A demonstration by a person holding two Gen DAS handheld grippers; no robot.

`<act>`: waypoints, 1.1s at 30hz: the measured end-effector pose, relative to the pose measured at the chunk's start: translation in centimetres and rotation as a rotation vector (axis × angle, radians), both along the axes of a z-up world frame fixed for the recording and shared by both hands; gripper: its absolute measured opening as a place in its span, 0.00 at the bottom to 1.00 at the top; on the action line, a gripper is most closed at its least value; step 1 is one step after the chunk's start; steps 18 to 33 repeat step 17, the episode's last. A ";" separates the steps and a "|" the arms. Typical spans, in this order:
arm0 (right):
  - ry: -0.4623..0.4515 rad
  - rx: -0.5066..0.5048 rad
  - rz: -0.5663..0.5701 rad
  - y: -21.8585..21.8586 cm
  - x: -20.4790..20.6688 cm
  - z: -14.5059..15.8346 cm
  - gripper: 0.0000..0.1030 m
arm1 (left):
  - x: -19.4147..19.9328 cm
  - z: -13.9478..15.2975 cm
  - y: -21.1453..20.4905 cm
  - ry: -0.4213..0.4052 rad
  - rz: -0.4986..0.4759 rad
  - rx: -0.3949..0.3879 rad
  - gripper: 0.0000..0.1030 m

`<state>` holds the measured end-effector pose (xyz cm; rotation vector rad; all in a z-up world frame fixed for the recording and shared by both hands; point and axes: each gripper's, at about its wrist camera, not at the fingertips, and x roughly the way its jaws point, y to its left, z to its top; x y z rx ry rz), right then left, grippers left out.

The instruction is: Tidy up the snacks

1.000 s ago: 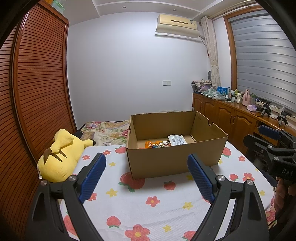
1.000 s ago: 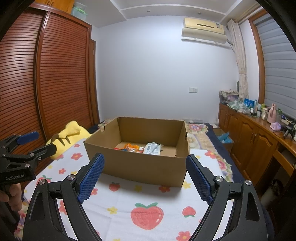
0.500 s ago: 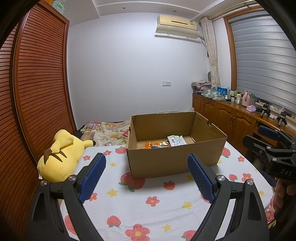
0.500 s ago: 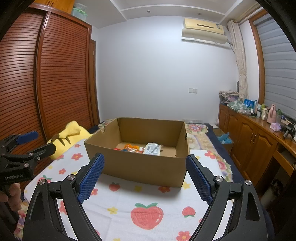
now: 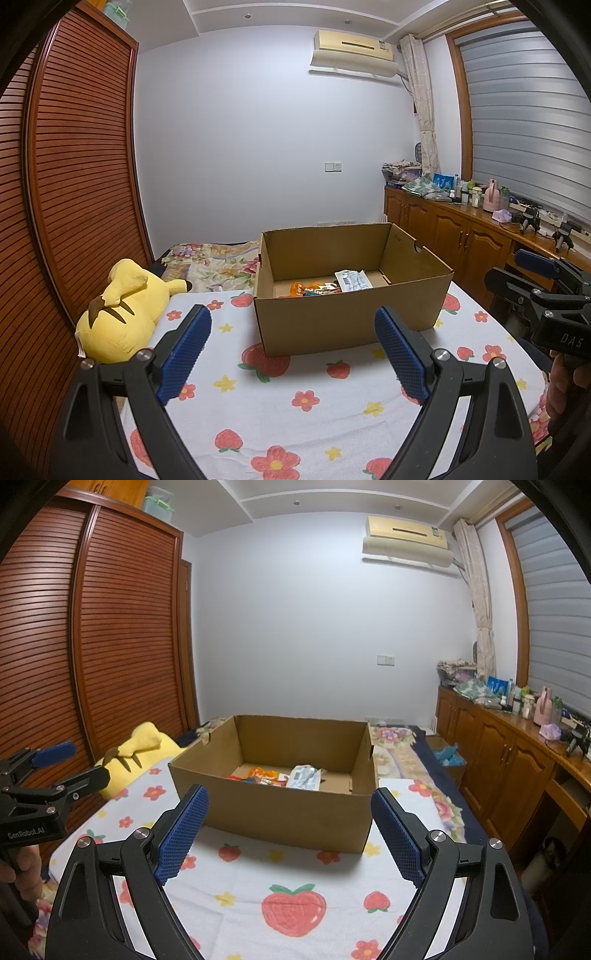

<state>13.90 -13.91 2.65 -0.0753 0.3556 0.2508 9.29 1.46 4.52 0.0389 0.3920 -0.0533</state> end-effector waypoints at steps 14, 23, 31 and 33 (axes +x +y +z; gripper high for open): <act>-0.002 0.000 -0.001 -0.1 0.0 0.0 0.89 | -0.2 0.6 0.1 -0.008 0.001 0.001 0.89; -0.002 0.000 -0.001 -0.1 0.0 0.0 0.89 | -0.2 0.5 0.1 -0.007 0.000 0.000 0.89; -0.002 0.000 -0.001 -0.1 0.0 0.0 0.89 | -0.2 0.5 0.1 -0.007 0.000 0.000 0.89; -0.002 0.000 -0.001 -0.1 0.0 0.0 0.89 | -0.2 0.5 0.1 -0.007 0.000 0.000 0.89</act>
